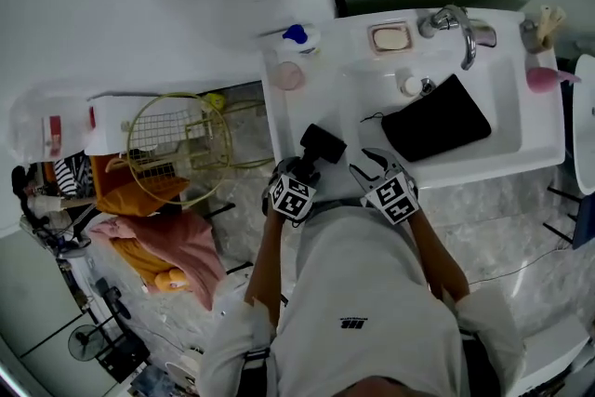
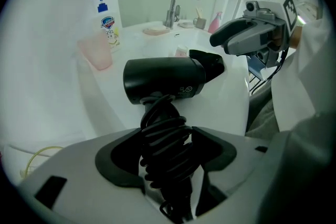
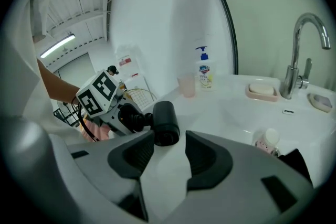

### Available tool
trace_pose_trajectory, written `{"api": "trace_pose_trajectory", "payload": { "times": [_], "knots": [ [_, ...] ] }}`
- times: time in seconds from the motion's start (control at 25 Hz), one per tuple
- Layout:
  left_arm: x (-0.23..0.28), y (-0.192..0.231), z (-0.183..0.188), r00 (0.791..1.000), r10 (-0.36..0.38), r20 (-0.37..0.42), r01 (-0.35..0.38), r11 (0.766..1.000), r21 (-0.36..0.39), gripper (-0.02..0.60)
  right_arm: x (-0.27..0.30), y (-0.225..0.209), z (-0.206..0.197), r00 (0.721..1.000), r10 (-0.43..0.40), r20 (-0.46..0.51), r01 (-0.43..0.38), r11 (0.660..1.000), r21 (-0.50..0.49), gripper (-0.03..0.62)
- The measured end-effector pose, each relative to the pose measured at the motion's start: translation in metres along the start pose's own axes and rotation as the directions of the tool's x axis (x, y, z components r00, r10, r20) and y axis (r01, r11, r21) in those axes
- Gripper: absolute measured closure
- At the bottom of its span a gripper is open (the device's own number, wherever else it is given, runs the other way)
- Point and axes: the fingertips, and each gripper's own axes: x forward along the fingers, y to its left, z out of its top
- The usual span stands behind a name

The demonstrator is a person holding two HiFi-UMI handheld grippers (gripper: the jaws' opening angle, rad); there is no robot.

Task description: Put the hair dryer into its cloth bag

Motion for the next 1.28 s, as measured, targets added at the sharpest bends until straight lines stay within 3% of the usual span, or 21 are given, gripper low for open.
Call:
{"api": "trace_pose_trajectory", "payload": {
  "times": [0.32, 0.52, 0.76, 1.28],
  "knots": [
    [0.001, -0.001, 0.005, 0.998, -0.032, 0.061, 0.034, 0.999, -0.032, 0.299, -0.001, 0.001, -0.012, 0.988, -0.134, -0.077, 0.135, 0.991, 0.013, 0.396],
    [-0.001, -0.008, 0.008, 0.992, -0.097, 0.079, 0.096, 0.995, 0.019, 0.304, -0.003, -0.006, -0.010, 0.970, -0.219, -0.102, 0.222, 0.975, 0.012, 0.396],
    [-0.004, -0.009, 0.007, 0.985, -0.146, 0.094, 0.145, 0.989, 0.017, 0.304, -0.004, -0.013, -0.008, 0.951, -0.286, -0.118, 0.290, 0.957, 0.022, 0.396],
    [0.007, -0.006, 0.034, 0.985, -0.158, 0.075, 0.148, 0.981, 0.123, 0.304, -0.024, -0.065, -0.031, 0.898, -0.398, -0.187, 0.411, 0.911, 0.038, 0.414]
  ]
}}
